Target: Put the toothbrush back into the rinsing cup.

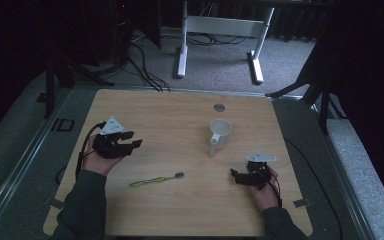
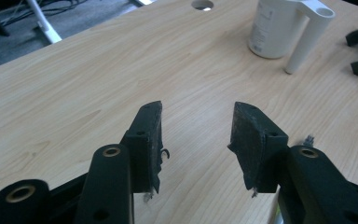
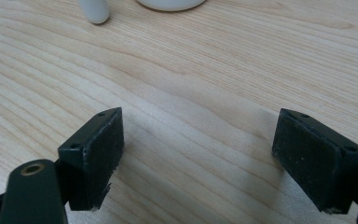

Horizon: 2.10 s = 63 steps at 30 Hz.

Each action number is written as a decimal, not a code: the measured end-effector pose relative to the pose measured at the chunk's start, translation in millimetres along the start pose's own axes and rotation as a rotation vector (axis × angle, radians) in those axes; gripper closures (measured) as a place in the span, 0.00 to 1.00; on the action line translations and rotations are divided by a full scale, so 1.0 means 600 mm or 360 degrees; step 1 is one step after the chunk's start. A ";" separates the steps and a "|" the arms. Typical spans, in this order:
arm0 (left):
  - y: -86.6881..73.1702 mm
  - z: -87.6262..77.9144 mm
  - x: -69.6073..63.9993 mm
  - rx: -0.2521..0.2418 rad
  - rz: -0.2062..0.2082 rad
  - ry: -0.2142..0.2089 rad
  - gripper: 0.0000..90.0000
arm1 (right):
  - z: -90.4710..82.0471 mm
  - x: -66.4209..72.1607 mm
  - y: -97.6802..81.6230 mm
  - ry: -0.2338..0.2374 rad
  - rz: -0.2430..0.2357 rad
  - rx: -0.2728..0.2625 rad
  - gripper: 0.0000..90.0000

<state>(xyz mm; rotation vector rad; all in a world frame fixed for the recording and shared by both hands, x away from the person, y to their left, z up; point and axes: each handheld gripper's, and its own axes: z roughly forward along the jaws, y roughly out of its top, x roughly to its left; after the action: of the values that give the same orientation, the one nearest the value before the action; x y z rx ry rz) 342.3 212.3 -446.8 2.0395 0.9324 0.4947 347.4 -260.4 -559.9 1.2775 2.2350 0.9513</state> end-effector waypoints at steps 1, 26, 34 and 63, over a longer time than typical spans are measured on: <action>0.000 0.001 0.000 -0.0004 0.0003 -0.0011 0.60 | 0.000 0.000 0.000 0.0000 0.0000 0.0000 0.18; 0.020 0.029 -0.023 0.0184 0.0185 -0.0191 0.63 | 0.000 0.000 0.000 0.0000 0.0000 0.0000 0.18; 0.018 0.040 -0.028 0.0208 0.0206 -0.0257 0.62 | 0.000 0.000 0.000 0.0001 0.0000 0.0000 0.18; 0.010 0.069 -0.049 0.0340 0.0272 -0.0368 0.62 | 0.000 0.000 0.000 0.0001 -0.0001 0.0001 0.18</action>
<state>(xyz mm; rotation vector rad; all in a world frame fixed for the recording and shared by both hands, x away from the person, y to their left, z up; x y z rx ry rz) 351.6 166.2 -466.4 2.3248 0.6995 0.2487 347.4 -260.4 -559.9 1.2769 2.2359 0.9511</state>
